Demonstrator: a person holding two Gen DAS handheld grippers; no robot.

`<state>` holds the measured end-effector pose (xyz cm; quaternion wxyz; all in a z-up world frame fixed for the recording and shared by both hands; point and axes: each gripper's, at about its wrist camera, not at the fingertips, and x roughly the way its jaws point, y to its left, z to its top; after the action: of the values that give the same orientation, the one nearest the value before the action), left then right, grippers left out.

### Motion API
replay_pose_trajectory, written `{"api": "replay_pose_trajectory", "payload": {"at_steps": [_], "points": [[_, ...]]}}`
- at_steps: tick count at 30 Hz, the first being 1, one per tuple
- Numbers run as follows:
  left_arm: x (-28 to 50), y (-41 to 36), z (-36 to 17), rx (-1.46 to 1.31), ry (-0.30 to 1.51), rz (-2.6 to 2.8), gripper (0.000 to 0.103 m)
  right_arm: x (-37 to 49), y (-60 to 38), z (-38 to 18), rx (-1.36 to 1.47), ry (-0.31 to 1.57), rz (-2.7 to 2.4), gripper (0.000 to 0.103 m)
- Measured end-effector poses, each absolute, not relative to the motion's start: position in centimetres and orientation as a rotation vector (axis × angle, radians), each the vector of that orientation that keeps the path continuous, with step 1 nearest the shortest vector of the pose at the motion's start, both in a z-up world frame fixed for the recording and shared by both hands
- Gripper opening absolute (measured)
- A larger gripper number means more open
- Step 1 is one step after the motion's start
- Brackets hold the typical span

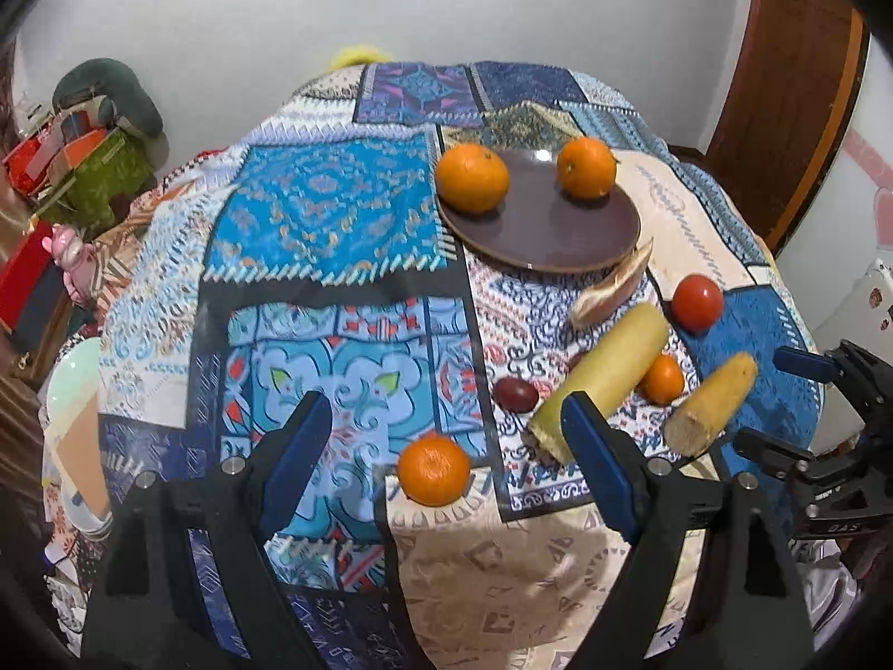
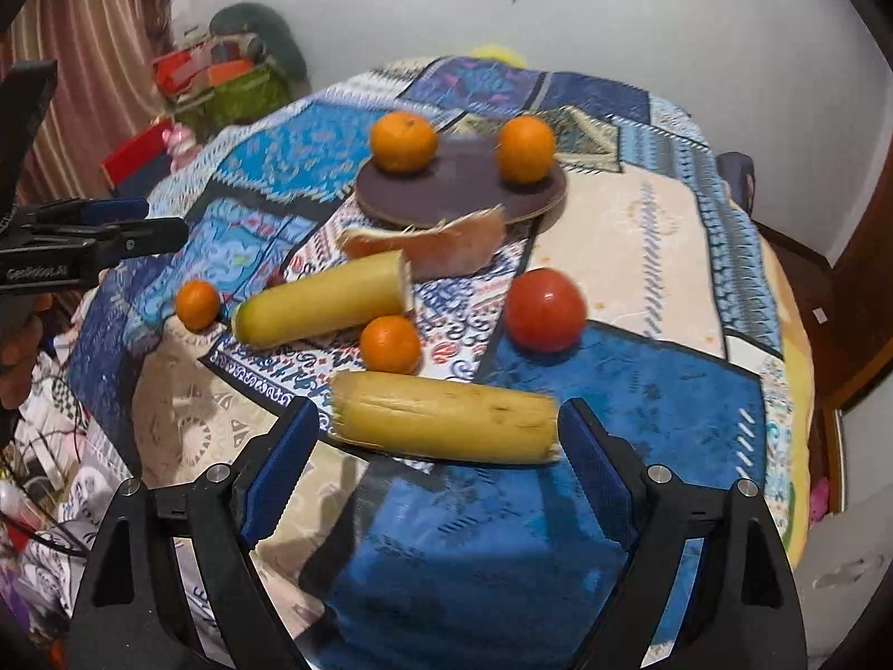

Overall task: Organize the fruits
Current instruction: 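Move the left tool to the pale green cylinder while the right tool reaches the yellow cylinder, then grasp and lift the pale green cylinder with the left tool while the right tool lifts the yellow cylinder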

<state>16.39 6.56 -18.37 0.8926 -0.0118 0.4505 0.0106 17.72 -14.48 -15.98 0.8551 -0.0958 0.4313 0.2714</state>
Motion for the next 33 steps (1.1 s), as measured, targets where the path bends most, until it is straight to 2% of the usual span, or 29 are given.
{"api": "replay_pose_trajectory", "payload": {"at_steps": [8, 15, 21, 25, 33], "points": [[17.5, 4.9, -19.7, -0.031, 0.967, -0.049, 0.084, 18.7, -13.0, -18.0, -0.235, 0.971, 0.566, 0.087], [18.9, 2.3, -20.5, 0.058, 0.988, -0.119, 0.083, 18.6, -16.3, -18.0, -0.208, 0.961, 0.519, 0.085], [20.6, 0.9, -22.1, 0.072, 1.031, -0.169, 0.073, 19.3, -20.5, -18.4, -0.128, 1.029, 0.466, 0.083], [21.5, 0.2, -22.8, 0.066, 1.064, -0.214, 0.069, 18.4, -19.0, -17.0, -0.125, 0.994, 0.535, 0.083], [22.3, -0.8, -23.6, 0.125, 1.076, -0.237, 0.069, 18.3, -13.4, -17.4, -0.27, 0.938, 0.618, 0.095]]}}
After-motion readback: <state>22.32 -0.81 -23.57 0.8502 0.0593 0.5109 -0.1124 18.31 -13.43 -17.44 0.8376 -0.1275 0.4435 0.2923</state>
